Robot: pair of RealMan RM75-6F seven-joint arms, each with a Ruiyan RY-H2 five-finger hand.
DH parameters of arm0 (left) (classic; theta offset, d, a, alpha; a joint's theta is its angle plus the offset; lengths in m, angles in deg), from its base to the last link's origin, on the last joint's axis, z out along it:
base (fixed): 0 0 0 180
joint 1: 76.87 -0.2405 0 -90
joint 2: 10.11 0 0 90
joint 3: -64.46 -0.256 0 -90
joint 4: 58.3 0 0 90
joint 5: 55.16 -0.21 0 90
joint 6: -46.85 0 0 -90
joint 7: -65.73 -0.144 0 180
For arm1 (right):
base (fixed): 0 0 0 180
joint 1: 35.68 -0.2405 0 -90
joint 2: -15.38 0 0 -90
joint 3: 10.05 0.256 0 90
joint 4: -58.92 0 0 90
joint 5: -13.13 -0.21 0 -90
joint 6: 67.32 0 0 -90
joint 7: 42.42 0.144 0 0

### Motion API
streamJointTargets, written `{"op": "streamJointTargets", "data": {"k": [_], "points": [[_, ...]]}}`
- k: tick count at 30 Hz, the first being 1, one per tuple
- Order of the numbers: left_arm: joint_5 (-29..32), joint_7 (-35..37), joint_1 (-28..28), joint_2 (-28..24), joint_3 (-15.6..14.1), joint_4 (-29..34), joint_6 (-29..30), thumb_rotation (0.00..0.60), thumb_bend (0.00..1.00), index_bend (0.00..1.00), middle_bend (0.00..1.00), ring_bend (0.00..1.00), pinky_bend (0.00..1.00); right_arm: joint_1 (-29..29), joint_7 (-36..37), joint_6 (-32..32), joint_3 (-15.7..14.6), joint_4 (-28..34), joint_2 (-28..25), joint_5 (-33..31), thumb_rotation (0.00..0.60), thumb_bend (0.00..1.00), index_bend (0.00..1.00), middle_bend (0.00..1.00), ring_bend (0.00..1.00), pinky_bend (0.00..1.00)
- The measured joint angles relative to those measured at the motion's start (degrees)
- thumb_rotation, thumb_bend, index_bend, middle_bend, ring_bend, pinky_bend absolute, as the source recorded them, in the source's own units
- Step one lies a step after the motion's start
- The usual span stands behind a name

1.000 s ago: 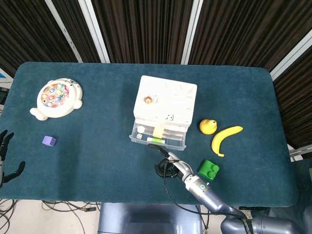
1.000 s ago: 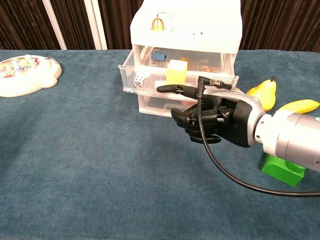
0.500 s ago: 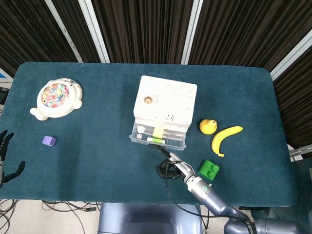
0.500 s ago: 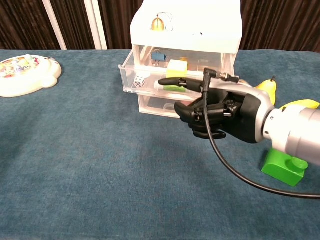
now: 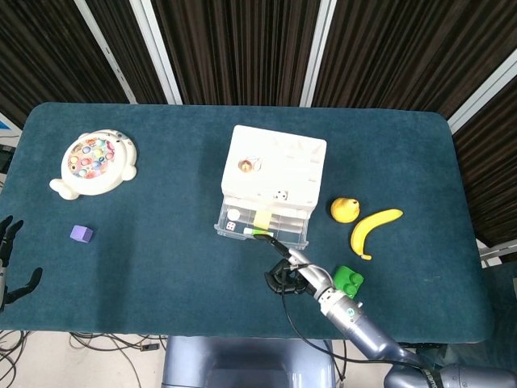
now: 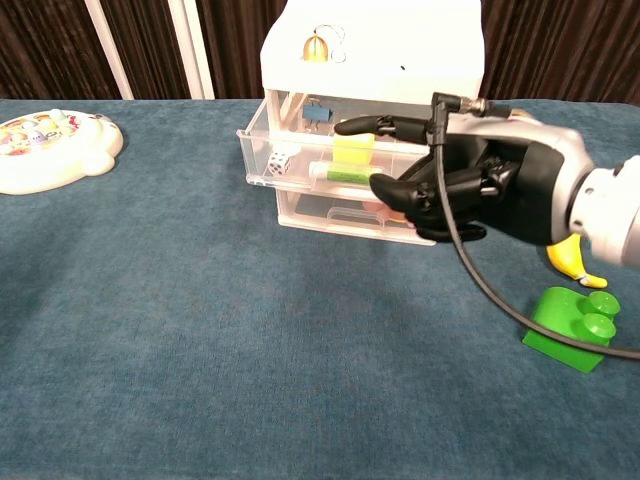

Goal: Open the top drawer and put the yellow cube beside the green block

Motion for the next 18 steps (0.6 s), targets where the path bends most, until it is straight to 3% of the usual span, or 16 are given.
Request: {"op": "streamJointTargets", "data": {"k": [5, 18], "points": [[0.0, -0.1, 0.1, 0.1, 0.0, 0.0, -0.1, 0.6, 0.32, 0.0, 0.0, 0.0, 0.0, -1.3, -6.1, 0.6, 1.4, 2.2, -3.8, -3.5, 0.6, 0.38, 0.12, 0.96, 1.0, 1.0], [0.0, -0.2, -0.1, -0.1, 0.0, 0.5, 0.0, 0.6, 0.32, 0.0, 0.0, 0.0, 0.0, -5.6, -22.0, 0.6, 2.8, 9.3, -10.6, -19.6, 0.6, 0.36, 0.19, 0.98, 1.0, 1.0]]}}
